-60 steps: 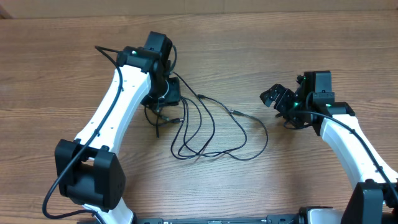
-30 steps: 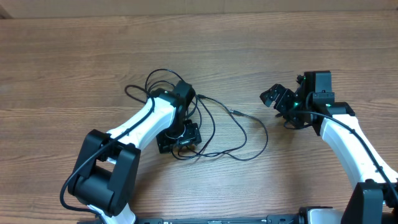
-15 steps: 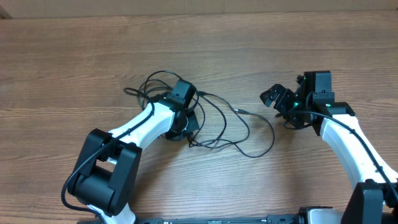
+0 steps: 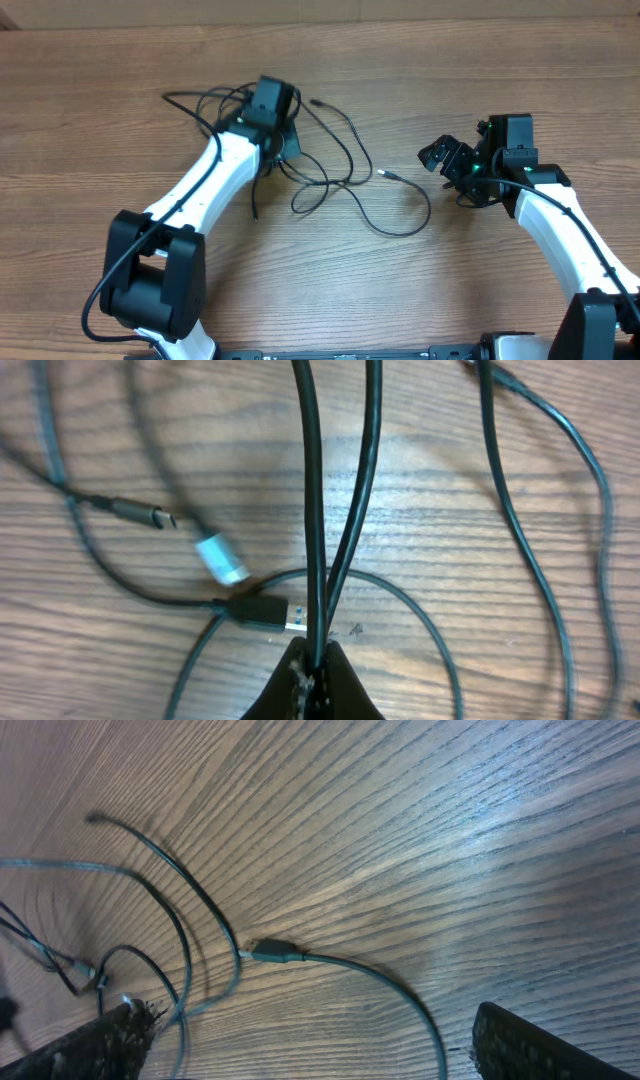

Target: Untangle cables

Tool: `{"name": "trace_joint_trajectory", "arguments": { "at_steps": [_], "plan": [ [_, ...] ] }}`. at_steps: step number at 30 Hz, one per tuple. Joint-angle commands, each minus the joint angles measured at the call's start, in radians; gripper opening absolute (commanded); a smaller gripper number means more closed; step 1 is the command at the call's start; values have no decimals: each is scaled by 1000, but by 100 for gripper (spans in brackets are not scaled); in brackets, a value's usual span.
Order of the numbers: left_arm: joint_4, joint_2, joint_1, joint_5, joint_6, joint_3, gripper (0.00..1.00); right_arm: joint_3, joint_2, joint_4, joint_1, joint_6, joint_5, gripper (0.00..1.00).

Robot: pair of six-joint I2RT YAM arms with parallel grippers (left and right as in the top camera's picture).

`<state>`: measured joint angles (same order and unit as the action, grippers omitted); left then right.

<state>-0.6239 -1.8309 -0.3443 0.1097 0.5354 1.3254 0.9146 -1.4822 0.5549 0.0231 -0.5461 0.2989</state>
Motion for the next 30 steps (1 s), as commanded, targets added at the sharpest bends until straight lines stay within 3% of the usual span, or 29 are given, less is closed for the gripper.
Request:
{"name": "trace_joint_trajectory", "arguments": {
  "at_steps": [1,5,6,8,10,12,20,24,30],
  "plan": [
    [-79,2,3,31,-51,119,4,21,0,-3,5,5,-11,100],
    [-161,2,4,32,-87,193,4,21,0,-3,5,5,-11,100],
    [-191,2,3,32,-87,206,13,21,1,-3,5,5,-11,100],
    [-216,2,3,32,-86,205,40,21,0,-3,5,5,-11,100],
    [-243,2,3,31,-79,205,44,21,0,-3,5,5,-11,100],
    [-264,2,3,10,-68,207,41,21,0,-3,5,5,-11,100],
    [-351,2,-8,-315,-63,199,34,21,1,-3,5,5,-11,100],
    [-386,0,-45,-327,-63,169,27,21,0,-3,5,5,-11,100],
    [-316,-2,-111,-318,-56,55,29,21,0,-3,5,5,-11,100]
  ]
}}
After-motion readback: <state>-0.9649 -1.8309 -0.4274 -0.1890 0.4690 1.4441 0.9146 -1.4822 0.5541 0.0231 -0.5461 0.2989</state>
